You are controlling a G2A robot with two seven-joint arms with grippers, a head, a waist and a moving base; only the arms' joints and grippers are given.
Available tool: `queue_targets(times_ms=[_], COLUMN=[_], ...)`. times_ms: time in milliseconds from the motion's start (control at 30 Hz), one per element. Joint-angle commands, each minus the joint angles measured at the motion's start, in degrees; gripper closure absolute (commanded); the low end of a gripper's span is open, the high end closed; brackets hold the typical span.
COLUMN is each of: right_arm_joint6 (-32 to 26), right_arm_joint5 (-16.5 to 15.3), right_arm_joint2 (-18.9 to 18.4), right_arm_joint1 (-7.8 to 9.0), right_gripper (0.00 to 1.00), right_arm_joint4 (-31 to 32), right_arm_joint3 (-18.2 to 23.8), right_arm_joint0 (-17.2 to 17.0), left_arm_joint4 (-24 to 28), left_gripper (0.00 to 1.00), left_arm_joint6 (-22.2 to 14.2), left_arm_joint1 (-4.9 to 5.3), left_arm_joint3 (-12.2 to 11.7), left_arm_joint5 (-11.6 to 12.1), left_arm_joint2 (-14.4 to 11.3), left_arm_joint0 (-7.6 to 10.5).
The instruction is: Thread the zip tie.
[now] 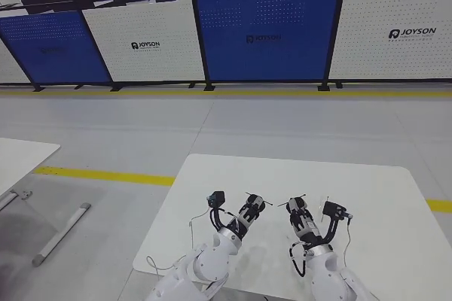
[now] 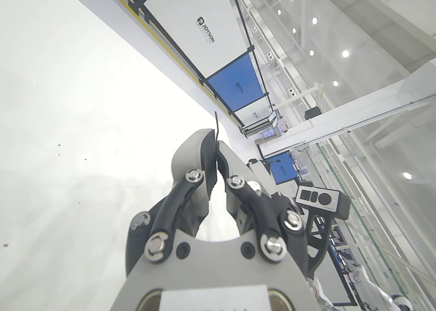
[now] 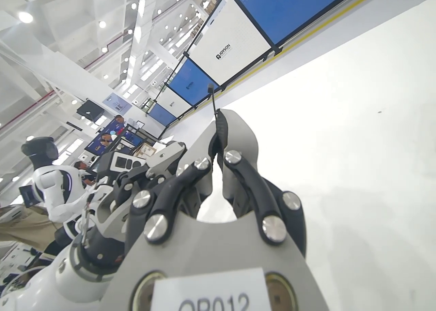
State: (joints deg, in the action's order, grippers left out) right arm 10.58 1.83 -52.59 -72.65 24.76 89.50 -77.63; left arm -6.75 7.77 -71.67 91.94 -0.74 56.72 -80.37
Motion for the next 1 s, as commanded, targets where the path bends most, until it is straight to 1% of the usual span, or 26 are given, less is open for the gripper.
queue_targets(times_ms=[0,200,300,567,667,967], right_arm_joint6=[0.0,0.2,0.9,0.9,0.5,-0.7], right_arm_joint5=[0.0,-2.2,-1.1,-1.1,-1.6,-1.6], right_arm_joint2=[0.0,-0.2,0.4,0.4,-0.1,-0.8], right_arm_joint1=[0.0,-0.44,-0.92,-0.92,-0.99,-1.47], right_gripper=[1.0,1.0,1.0,1.0,1.0,1.0], right_arm_joint4=[0.0,-0.5,0.7,0.7,0.7,2.2], right_arm_joint3=[0.0,0.4,-0.5,-0.5,-0.3,-0.1], right_arm_joint0=[0.0,-0.3,0.4,0.4,-0.1,-0.6], left_arm_joint4=[0.0,0.0,0.0,0.0,0.0,0.0], left_gripper=[1.0,1.0,1.0,1.0,1.0,1.0], left_arm_joint6=[0.0,0.0,0.0,0.0,0.0,0.0], left_arm_joint1=[0.0,0.0,0.0,0.0,0.0,0.0], left_arm_joint3=[0.0,0.0,0.0,0.0,0.0,0.0], left_arm_joint5=[0.0,0.0,0.0,0.0,0.0,0.0], left_arm_joint2=[0.0,0.0,0.0,0.0,0.0,0.0], left_arm_joint0=[0.0,0.0,0.0,0.0,0.0,0.0])
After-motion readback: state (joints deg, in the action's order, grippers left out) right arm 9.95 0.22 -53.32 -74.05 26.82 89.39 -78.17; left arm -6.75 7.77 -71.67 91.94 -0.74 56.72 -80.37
